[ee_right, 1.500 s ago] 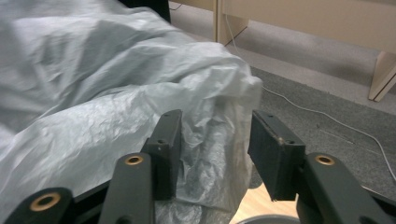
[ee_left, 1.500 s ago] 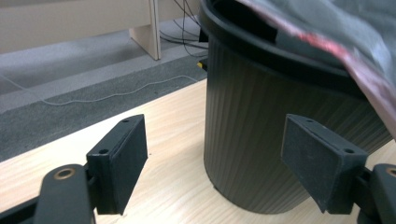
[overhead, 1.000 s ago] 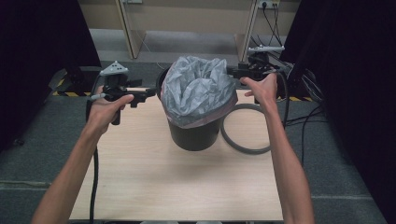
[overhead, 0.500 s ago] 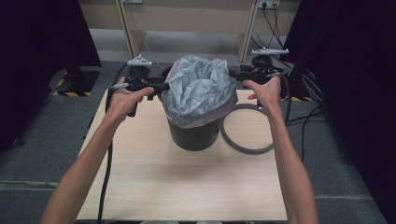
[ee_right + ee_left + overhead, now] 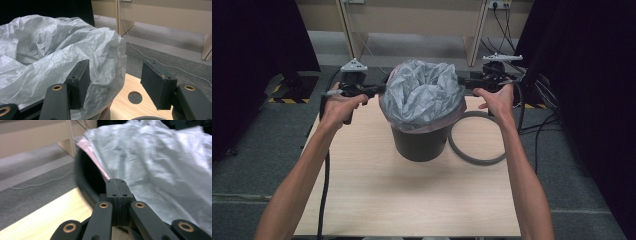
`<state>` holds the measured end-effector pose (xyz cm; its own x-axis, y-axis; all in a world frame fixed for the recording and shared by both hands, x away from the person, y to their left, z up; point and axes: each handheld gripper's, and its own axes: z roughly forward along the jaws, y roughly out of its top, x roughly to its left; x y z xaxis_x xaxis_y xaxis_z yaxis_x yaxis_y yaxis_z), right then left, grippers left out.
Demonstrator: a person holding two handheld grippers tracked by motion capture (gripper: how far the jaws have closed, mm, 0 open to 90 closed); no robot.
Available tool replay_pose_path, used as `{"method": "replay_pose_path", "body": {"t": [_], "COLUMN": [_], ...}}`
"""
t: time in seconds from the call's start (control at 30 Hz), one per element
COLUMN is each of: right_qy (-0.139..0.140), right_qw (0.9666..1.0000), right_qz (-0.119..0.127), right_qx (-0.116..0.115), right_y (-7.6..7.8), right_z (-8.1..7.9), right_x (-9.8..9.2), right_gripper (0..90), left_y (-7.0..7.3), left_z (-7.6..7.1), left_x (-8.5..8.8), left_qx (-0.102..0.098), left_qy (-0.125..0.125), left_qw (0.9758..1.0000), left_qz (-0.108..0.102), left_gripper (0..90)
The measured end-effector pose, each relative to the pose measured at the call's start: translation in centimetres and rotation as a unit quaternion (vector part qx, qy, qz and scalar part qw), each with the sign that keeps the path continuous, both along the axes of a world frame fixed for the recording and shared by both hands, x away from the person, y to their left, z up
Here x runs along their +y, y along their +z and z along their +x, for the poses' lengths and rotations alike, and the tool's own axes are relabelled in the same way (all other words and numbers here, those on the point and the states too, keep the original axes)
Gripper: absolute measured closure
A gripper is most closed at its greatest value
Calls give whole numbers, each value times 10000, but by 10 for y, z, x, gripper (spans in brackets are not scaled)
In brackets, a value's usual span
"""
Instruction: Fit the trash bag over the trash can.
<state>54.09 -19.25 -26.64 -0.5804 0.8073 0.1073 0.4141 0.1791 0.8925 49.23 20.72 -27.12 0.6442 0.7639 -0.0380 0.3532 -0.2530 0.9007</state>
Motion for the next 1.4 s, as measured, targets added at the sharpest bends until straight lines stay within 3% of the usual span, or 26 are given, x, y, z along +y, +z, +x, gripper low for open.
{"method": "replay_pose_path", "body": {"t": [0.1, 0.23, 0.37, 0.6, 0.73, 0.8, 0.9, 1.07, 1.1, 1.13, 1.2, 1.3, 1.4], "right_qy": [11, 18, 2, 15, 60, 85, 98, 118, 136, 176, 211, 303, 312], "right_qw": [10000, 10000, 10000, 9999, 9999, 9999, 9998, 9999, 9998, 9998, 9997, 9995, 9992], "right_qz": [13, -18, -63, -62, -100, -94, -98, -51, -54, -61, -45, -71, -170], "right_qx": [-9, 9, 42, 84, 112, 110, 110, 111, 112, 110, 103, 101, 172], "right_y": [0, -2, -4, -7, -8, -8, -8, -6, -6, -4, -2, 1, 0], "right_z": [-1, -1, -1, -2, -3, -5, -7, -11, -12, -17, -21, -28, -35], "right_x": [0, 0, 0, -3, -2, -2, -3, -5, -5, -5, -5, -2, 4], "right_gripper": [404, 402, 402, 400, 399, 398, 393, 384, 379, 370, 363, 354, 355], "left_y": [2, -7, -30, -75, -91, -95, -98, -93, -90, -85, -79, -74, -75], "left_z": [1, 7, 13, 15, 13, 10, 6, 3, 0, -4, -9, -19, -29], "left_x": [11, 21, 27, 21, 19, 19, 20, 27, 30, 34, 38, 46, 51], "left_qx": [-115, -48, 146, 447, 501, 503, 504, 491, 459, 411, 347, 264, 301], "left_qy": [203, 411, 527, 453, 421, 369, 334, 346, 349, 374, 418, 502, 511], "left_qw": [9997, 9991, 9984, 9973, 9975, 9975, 9976, 9981, 9983, 9984, 9985, 9983, 9982], "left_qz": [26, 123, 160, 376, 264, 322, 349, 132, 85, 29, -35, -126, -130], "left_gripper": [899, 899, 899, 898, 898, 898, 896, 824, 777, 675, 584, 492, 419]}}
